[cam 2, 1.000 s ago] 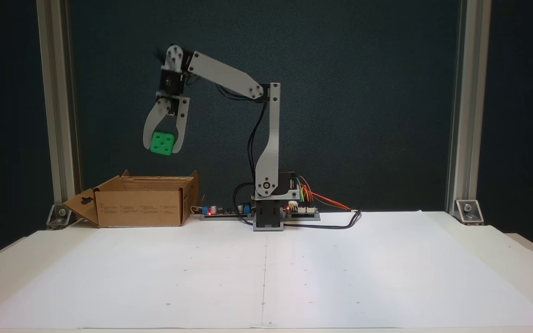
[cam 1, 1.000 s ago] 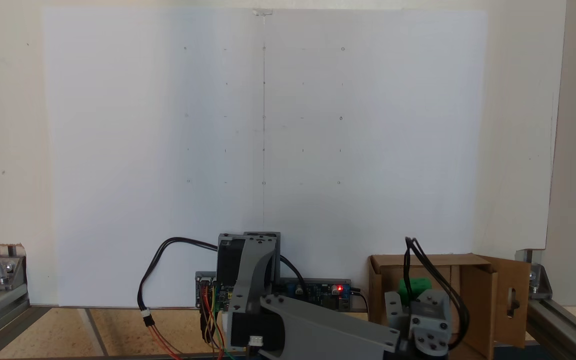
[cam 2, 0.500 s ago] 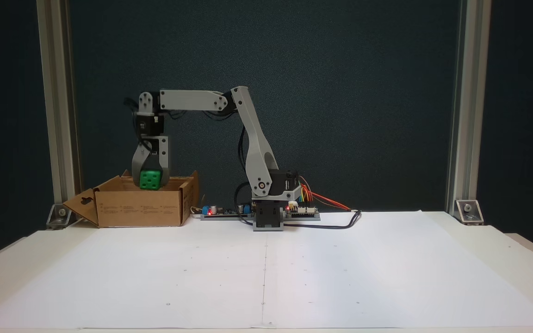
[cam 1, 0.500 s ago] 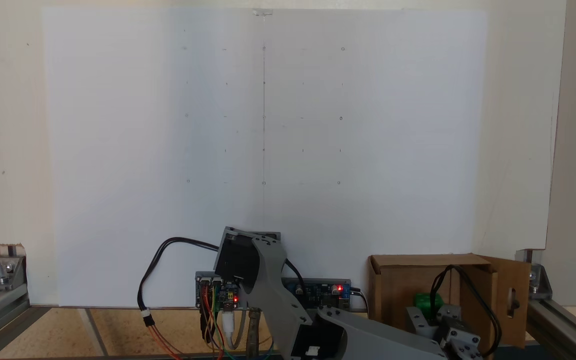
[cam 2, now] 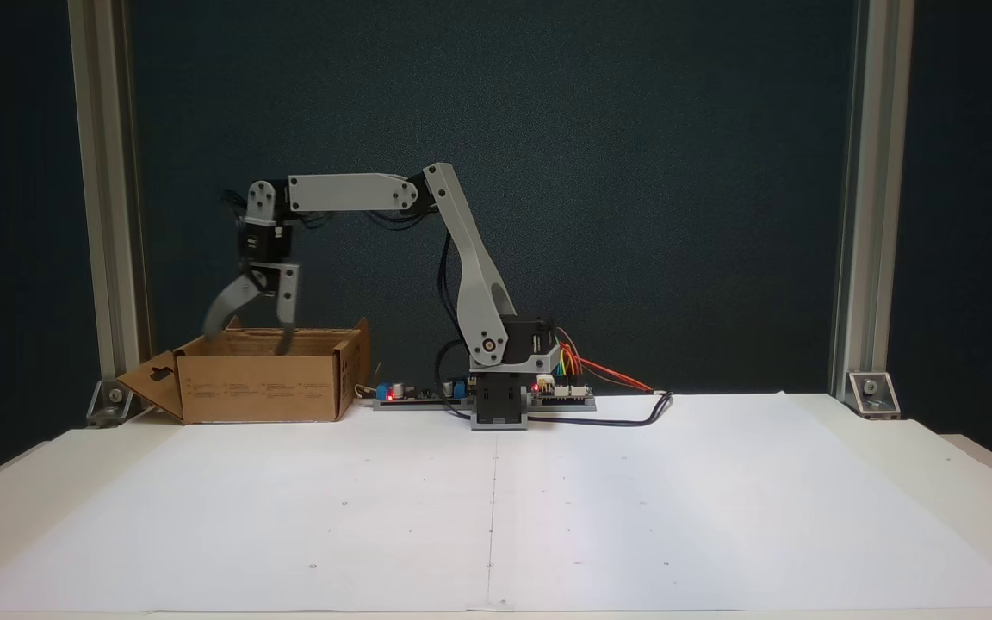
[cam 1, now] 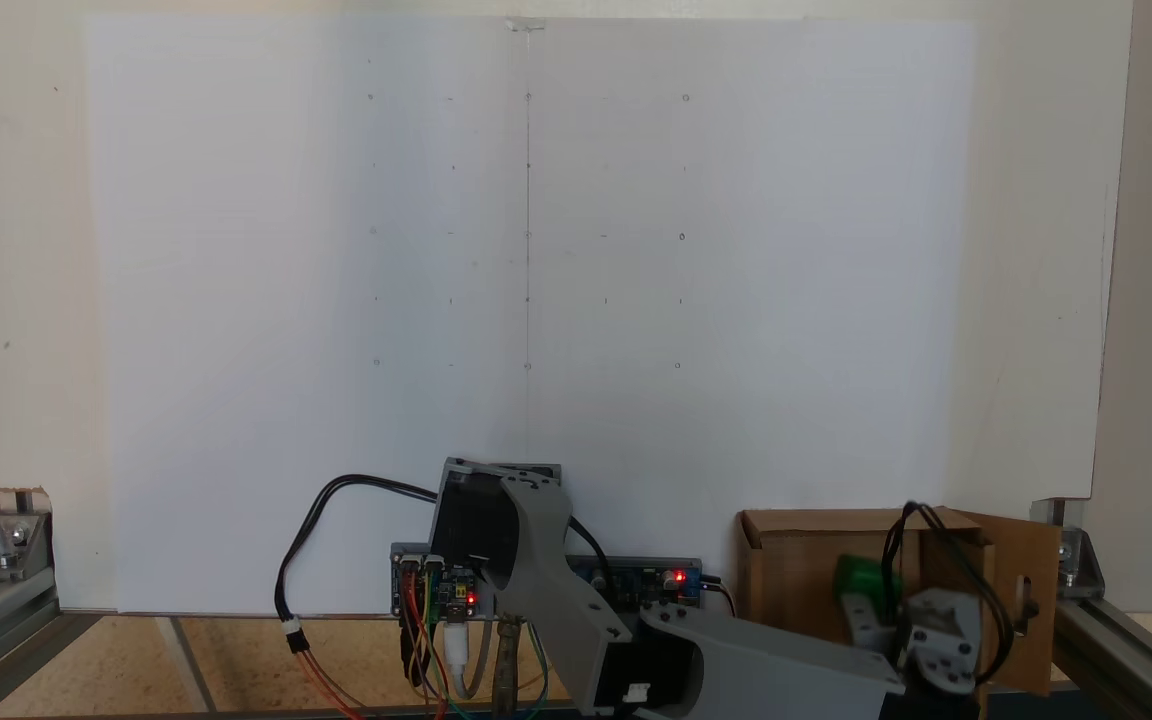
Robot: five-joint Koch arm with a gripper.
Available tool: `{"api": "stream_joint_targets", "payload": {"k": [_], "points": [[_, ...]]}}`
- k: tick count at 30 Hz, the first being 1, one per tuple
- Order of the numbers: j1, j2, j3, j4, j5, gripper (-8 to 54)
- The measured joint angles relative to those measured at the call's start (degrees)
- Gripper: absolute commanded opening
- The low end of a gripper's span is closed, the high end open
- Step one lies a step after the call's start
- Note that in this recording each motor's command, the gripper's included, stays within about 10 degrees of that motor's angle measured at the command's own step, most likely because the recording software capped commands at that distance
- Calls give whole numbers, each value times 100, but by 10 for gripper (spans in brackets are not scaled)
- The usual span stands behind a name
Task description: Grasp a green dice and put it in the bin.
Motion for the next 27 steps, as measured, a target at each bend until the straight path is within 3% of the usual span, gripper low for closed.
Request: {"api": "stream_joint_targets", "payload": {"k": [9, 16, 22, 27], "points": [[-3023, 1890, 0, -185, 1978, 438], [-5897, 2821, 123, -176, 2373, 440], [-8086, 3674, 1415, -729, 2566, 442], [-9079, 4096, 3533, -2057, 2593, 440]]}}
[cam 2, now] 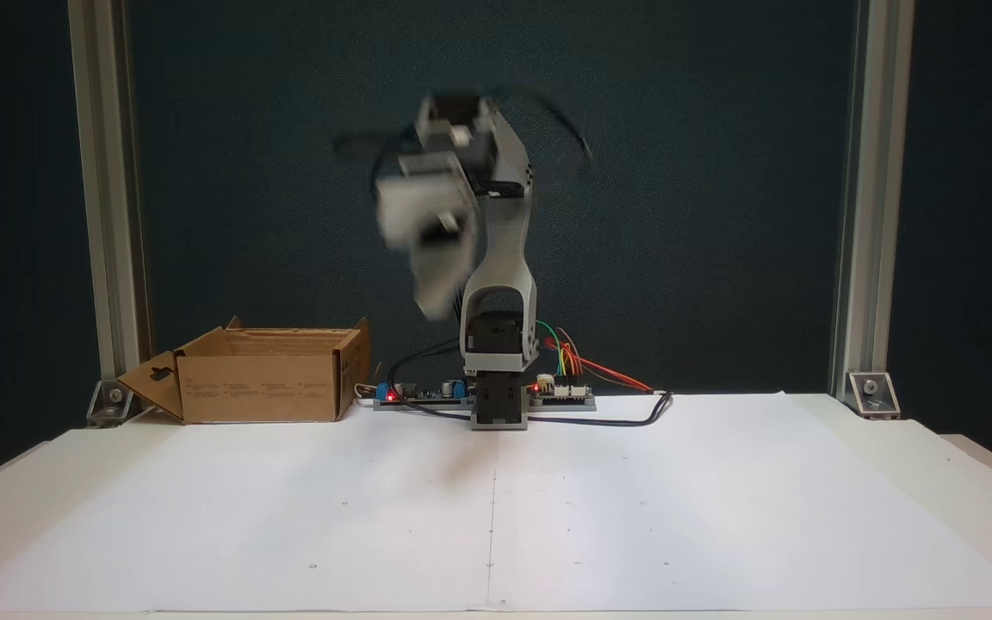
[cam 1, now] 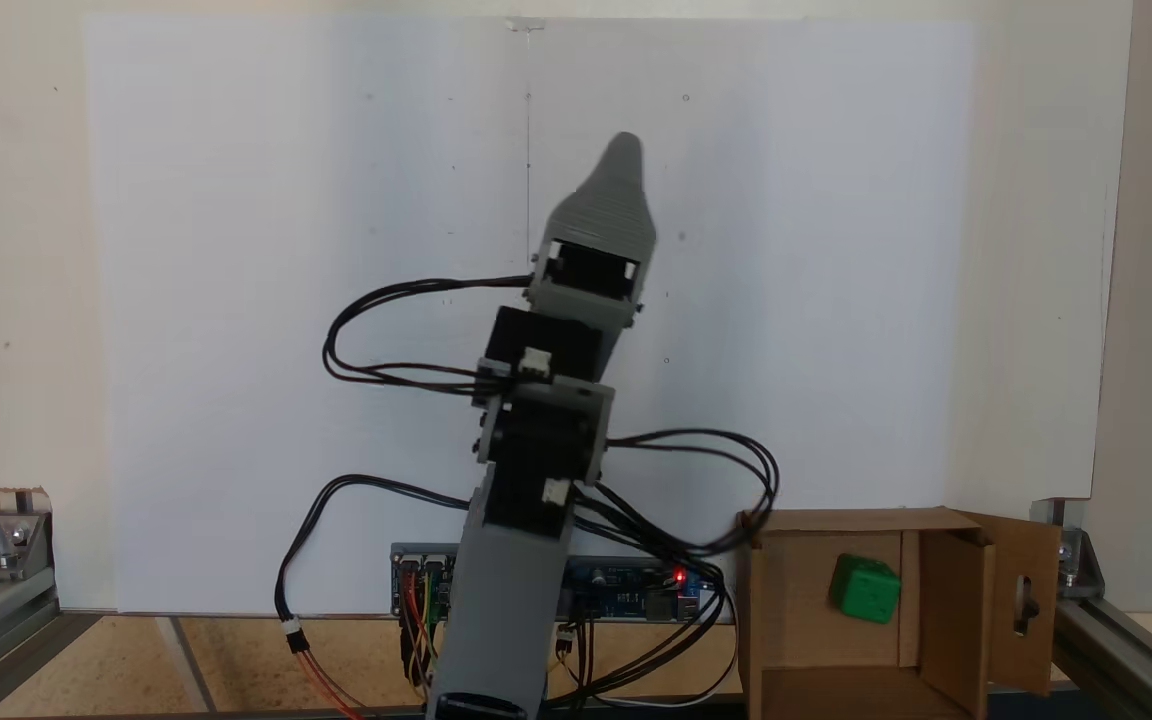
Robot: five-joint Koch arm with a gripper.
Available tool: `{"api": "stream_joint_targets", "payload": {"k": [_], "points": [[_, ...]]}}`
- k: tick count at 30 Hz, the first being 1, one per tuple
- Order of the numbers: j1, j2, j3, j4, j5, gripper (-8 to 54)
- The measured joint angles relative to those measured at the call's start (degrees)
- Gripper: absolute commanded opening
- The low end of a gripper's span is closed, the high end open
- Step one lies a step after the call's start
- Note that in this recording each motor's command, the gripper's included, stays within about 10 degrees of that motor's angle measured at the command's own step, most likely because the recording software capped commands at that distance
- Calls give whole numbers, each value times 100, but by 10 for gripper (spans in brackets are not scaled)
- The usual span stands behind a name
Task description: Grasp a green dice and put it in the bin.
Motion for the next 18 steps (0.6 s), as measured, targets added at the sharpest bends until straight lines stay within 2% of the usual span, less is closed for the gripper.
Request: {"api": "stream_joint_targets", "payload": {"k": [9, 18], "points": [[-308, 853, 2470, -2347, 0, 442], [-369, 1802, 4017, -4614, 0, 441]]}}
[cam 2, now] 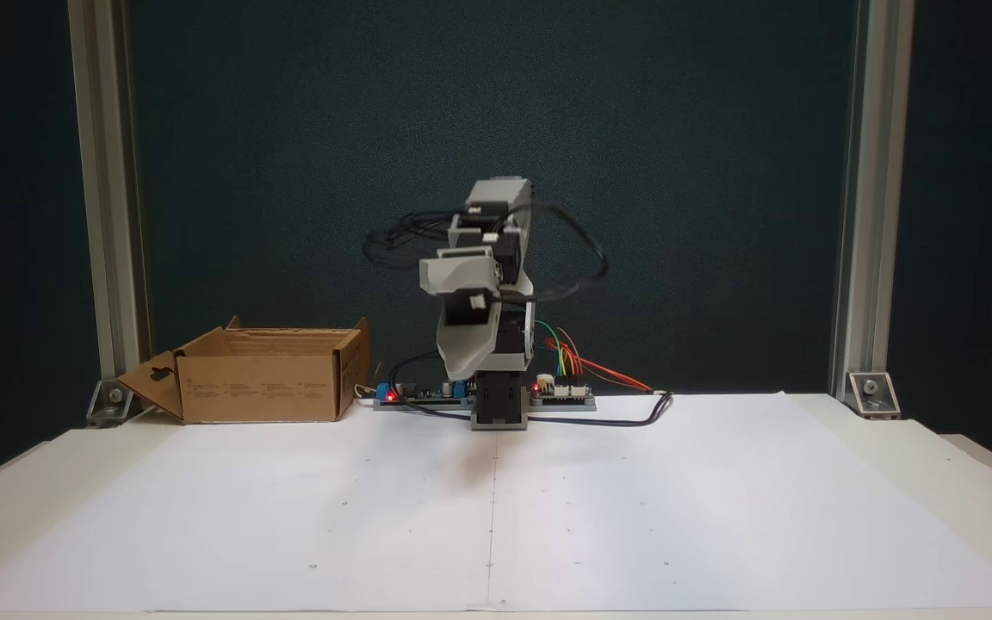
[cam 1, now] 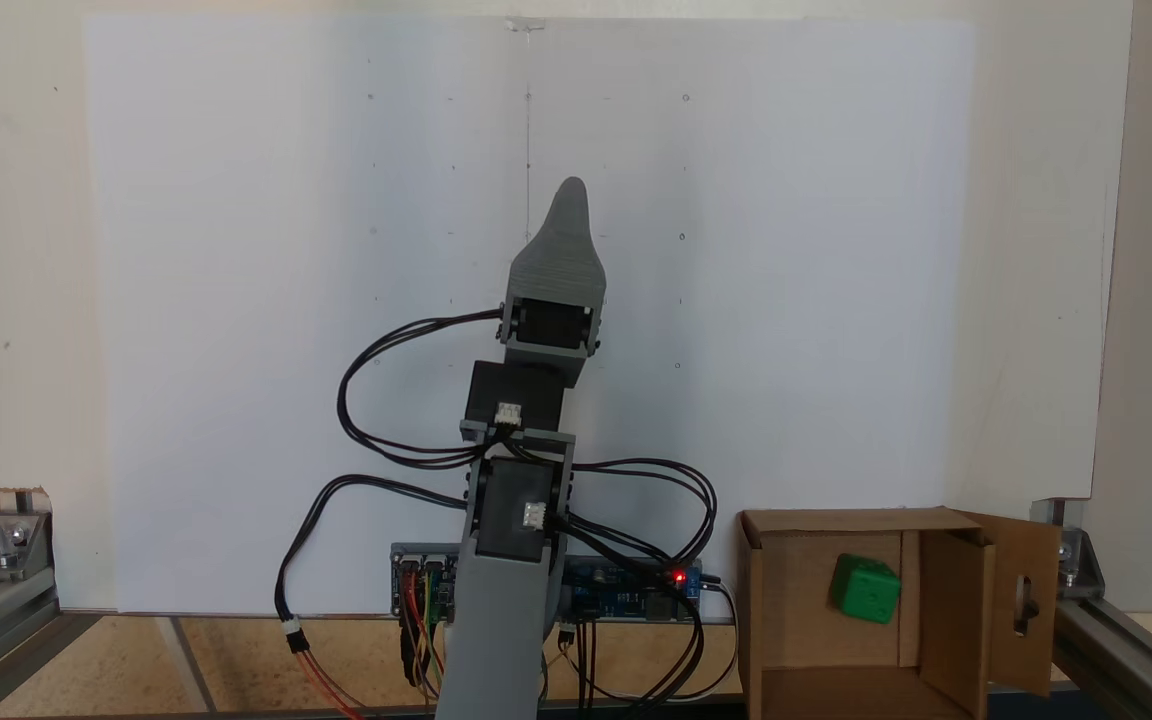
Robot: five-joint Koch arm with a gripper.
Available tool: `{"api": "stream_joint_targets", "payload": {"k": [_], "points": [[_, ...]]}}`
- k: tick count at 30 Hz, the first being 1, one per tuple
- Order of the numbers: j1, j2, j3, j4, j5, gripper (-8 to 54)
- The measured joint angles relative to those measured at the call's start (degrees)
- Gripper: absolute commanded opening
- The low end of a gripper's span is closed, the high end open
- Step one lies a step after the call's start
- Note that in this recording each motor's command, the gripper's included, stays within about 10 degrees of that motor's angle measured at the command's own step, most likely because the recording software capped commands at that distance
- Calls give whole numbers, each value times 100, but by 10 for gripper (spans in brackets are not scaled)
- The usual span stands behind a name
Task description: Grasp a green dice and put it in the bin.
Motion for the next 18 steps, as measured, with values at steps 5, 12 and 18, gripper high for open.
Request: {"api": "stream_joint_targets", "payload": {"k": [5, 12, 18], "points": [[-114, 53, 633, -1169, 0, 439], [-193, 105, 1195, -2751, 0, 439], [-246, 105, 2048, -4052, 0, 438]]}}
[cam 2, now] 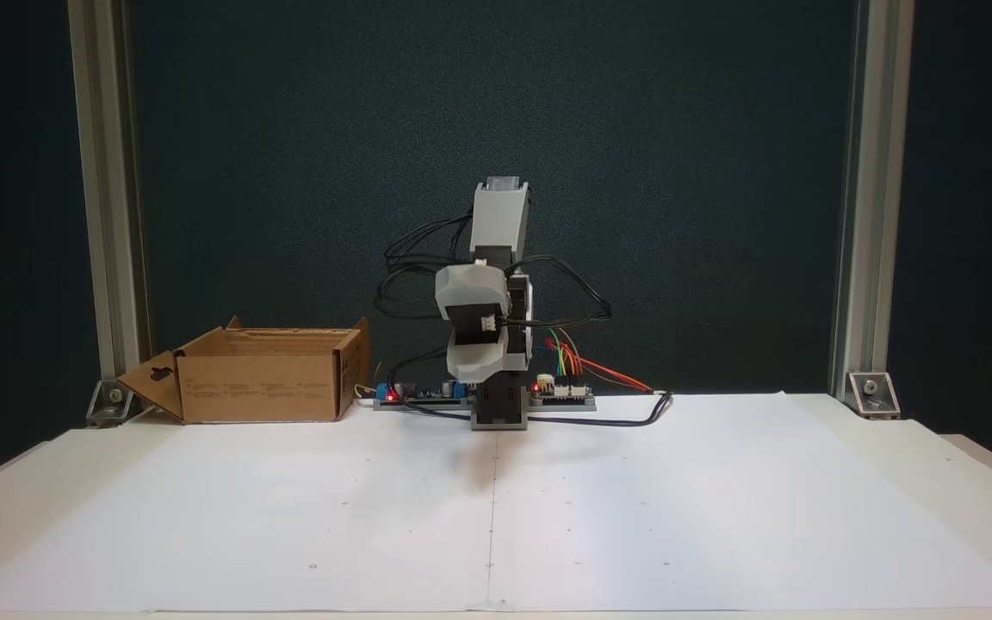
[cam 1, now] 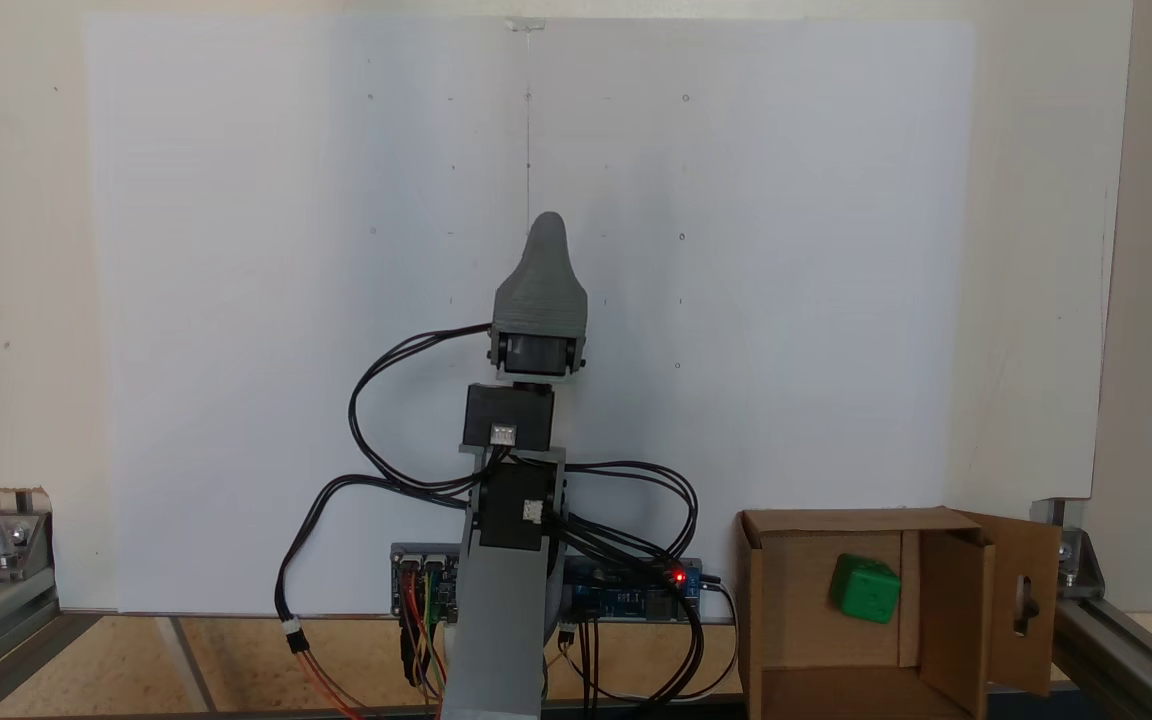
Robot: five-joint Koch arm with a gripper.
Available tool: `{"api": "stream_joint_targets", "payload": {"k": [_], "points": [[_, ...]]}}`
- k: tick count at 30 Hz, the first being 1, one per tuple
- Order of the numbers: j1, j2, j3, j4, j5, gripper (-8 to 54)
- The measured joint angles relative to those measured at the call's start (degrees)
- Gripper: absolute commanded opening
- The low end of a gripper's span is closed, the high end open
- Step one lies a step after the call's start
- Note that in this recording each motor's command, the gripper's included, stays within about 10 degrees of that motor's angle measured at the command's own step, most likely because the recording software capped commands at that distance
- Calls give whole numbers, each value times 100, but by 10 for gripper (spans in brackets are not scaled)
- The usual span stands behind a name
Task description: Grasp a green dice and put it in the bin.
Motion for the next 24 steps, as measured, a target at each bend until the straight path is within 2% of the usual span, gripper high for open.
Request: {"api": "stream_joint_targets", "payload": {"k": [24], "points": [[-299, 0, 1477, -606, 9, 442]]}}
